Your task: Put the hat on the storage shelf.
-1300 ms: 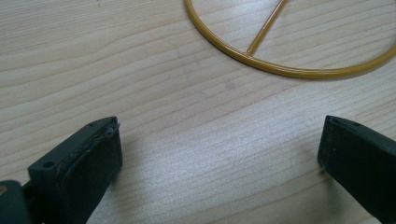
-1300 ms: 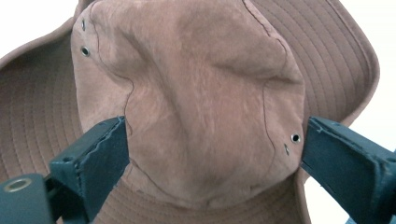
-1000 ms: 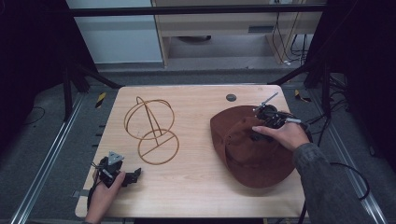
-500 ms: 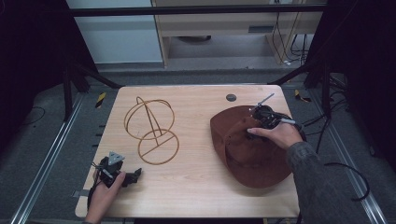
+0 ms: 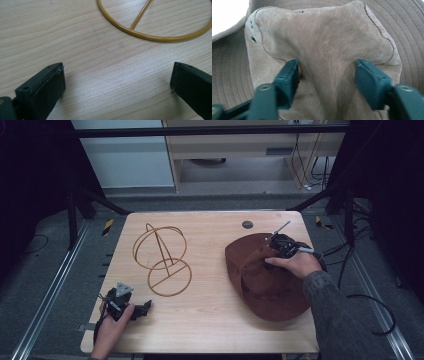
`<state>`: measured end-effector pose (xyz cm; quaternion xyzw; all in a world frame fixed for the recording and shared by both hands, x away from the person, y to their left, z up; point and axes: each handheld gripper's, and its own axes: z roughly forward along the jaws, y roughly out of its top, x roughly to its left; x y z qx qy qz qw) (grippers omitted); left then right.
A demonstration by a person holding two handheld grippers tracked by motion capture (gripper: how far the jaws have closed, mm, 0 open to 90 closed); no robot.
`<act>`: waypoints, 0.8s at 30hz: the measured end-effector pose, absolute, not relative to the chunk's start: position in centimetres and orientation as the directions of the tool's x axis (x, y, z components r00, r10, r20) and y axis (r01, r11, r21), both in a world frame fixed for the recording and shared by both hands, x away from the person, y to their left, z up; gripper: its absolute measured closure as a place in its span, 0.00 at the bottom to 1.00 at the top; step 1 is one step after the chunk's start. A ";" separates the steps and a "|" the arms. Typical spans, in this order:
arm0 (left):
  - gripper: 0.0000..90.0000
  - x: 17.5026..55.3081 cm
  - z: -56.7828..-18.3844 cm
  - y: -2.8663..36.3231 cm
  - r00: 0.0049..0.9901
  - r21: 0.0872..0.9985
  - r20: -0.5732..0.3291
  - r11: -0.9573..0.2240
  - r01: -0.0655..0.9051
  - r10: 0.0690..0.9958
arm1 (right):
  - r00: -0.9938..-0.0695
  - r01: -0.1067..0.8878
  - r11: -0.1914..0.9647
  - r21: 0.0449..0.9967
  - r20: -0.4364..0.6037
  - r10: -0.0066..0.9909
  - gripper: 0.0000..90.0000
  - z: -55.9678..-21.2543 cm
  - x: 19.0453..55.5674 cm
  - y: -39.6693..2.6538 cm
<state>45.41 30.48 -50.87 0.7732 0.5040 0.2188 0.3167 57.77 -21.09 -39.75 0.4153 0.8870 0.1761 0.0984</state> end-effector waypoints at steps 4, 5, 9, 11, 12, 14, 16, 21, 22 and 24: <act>0.00 45.4 -50.9 30.5 0.396 0.710 0.019 -0.292 0.641 0.918 | -0.638 0.708 0.594 0.384 -0.015 0.770 0.64 -39.8 57.8 -21.1; 0.00 45.4 -50.9 30.5 0.396 0.710 0.019 -0.292 0.641 0.918 | -0.638 0.709 0.592 0.384 -0.011 0.770 0.68 -39.8 57.8 -21.2; 0.00 45.4 -50.9 30.5 0.396 0.710 0.019 -0.291 0.641 0.918 | -0.639 0.716 0.589 0.375 0.013 0.769 0.81 -40.0 57.8 -21.2; 0.00 45.4 -50.9 30.5 0.396 0.710 0.019 -0.291 0.641 0.918 | -0.639 0.717 0.586 0.377 0.018 0.769 0.84 -40.1 57.8 -21.3; 0.00 45.4 -50.9 30.5 0.397 0.710 0.019 -0.292 0.641 0.918 | -0.640 0.716 0.584 0.381 0.026 0.768 0.91 -40.1 57.8 -21.3; 0.00 45.4 -50.9 30.5 0.396 0.710 0.019 -0.291 0.641 0.918 | -0.643 0.717 0.583 0.382 0.039 0.765 0.96 -40.1 57.8 -21.4; 0.00 45.4 -50.9 30.5 0.396 0.710 0.019 -0.291 0.641 0.918 | -0.648 0.712 0.583 0.391 0.045 0.761 0.98 -39.9 57.8 -21.5; 0.00 45.4 -50.9 30.5 0.397 0.710 0.020 -0.293 0.640 0.917 | -0.645 0.705 0.563 0.431 0.059 0.762 0.99 -38.9 57.4 -21.8; 0.00 45.4 -50.9 30.5 0.397 0.710 0.019 -0.292 0.641 0.918 | -0.648 0.700 0.564 0.437 0.057 0.760 0.99 -38.6 57.2 -21.9; 0.00 45.4 -50.9 30.4 0.394 0.713 0.015 -0.286 0.640 0.919 | -0.651 0.693 0.560 0.453 0.061 0.756 0.99 -38.2 57.0 -21.9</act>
